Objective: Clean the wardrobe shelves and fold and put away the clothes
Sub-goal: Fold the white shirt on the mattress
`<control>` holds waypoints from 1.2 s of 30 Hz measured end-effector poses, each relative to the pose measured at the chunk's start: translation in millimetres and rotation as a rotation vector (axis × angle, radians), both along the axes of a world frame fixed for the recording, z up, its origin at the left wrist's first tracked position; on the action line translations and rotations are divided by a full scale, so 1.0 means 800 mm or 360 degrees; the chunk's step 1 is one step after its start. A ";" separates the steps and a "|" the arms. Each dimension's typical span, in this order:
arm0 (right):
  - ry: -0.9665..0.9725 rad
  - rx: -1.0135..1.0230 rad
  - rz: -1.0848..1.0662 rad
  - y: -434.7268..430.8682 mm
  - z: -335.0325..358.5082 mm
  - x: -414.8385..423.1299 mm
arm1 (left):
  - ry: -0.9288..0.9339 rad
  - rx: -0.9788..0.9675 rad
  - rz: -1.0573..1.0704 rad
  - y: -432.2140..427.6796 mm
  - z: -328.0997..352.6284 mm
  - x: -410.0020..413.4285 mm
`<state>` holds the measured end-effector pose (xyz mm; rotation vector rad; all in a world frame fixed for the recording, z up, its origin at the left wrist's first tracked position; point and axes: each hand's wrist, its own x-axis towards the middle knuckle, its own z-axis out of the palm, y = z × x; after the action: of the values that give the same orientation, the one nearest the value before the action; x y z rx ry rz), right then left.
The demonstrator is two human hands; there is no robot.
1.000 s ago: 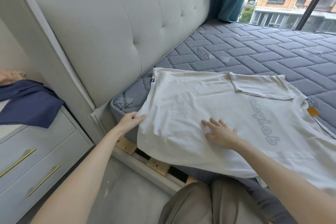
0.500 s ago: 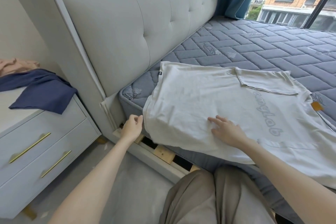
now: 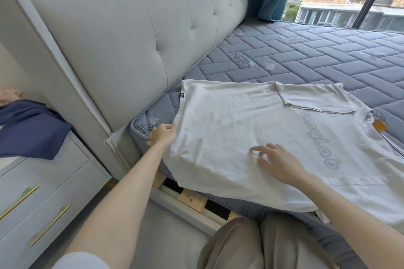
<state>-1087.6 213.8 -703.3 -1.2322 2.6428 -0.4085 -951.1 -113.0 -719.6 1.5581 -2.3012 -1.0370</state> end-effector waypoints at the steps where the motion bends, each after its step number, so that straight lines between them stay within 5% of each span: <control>1: 0.0025 -0.0006 0.0012 -0.002 -0.002 -0.004 | 0.0000 0.0010 0.0015 -0.006 0.000 -0.007; 11: 0.0214 0.0047 0.0084 -0.011 -0.013 -0.008 | 0.0341 -0.0101 0.0364 -0.028 -0.012 -0.036; 18: 0.0046 0.0131 0.0093 -0.004 0.000 -0.005 | -0.0080 -0.0342 0.0227 -0.024 0.010 -0.040; 22: -0.0225 -0.0043 0.0002 0.022 0.024 -0.007 | -0.0053 -0.0527 -0.0096 0.026 0.038 -0.041; 29: -0.0036 -0.0393 -0.0324 0.119 0.048 0.001 | 0.0172 -0.0416 -0.0663 0.171 0.073 -0.053; 36: 0.0086 -0.0329 -0.0782 0.270 0.028 -0.004 | 0.0378 -0.0351 -0.1309 0.356 0.065 -0.057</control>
<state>-1091.0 430.0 -680.7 -0.6259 2.9970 -0.7478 -996.6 172.0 -667.6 0.3457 -2.7848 -0.9761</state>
